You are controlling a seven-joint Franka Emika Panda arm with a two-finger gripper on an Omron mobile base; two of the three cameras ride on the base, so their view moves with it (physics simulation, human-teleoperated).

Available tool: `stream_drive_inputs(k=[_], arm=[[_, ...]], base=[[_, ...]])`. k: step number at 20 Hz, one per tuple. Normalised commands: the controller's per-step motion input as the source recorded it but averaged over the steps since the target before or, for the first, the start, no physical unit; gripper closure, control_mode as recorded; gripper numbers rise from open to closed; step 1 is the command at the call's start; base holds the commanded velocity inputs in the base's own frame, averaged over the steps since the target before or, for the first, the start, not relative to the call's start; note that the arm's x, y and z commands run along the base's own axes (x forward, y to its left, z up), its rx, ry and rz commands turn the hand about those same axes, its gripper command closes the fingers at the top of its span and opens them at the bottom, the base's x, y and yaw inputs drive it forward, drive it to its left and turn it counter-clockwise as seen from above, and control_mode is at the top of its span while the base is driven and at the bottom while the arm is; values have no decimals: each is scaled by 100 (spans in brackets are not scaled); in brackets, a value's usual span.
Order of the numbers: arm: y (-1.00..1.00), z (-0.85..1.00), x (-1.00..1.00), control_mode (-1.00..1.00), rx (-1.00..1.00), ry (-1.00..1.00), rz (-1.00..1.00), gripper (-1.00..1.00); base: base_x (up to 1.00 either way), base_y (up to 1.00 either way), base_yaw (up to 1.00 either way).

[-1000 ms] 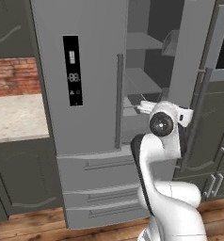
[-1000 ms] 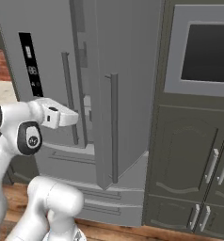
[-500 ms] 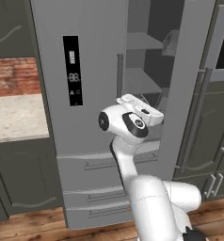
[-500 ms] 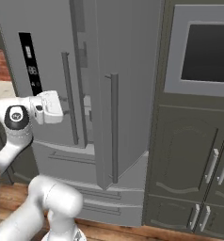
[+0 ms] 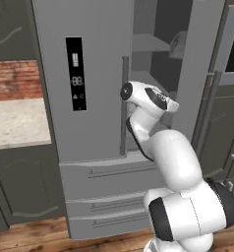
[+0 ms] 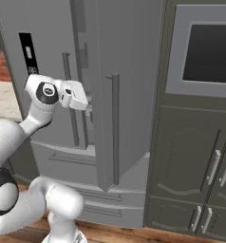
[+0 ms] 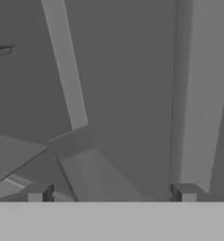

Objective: Take the lemon wedge from the fridge and place it on the plate with fish on the dining counter.

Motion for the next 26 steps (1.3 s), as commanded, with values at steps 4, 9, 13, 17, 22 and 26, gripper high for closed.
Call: stream_drive_inputs(k=[4, 9, 13, 17, 22, 26], arm=[[-8, 0, 83, -100, 0, 16, -18, -100], [-55, 0, 5, -100, 1, 5, -26, -100], [-88, -3, -83, -100, 8, 0, -32, -100], [-100, -8, -100, -100, 10, -4, -31, -100], [-100, -9, -100, -100, 9, -4, -28, -100], [-100, -7, -100, -100, 13, -5, -23, -100]], base=[[0, 0, 0], [0, 0, 0], [0, 0, 0], [0, 0, 0], [0, 0, 0], [0, 0, 0]])
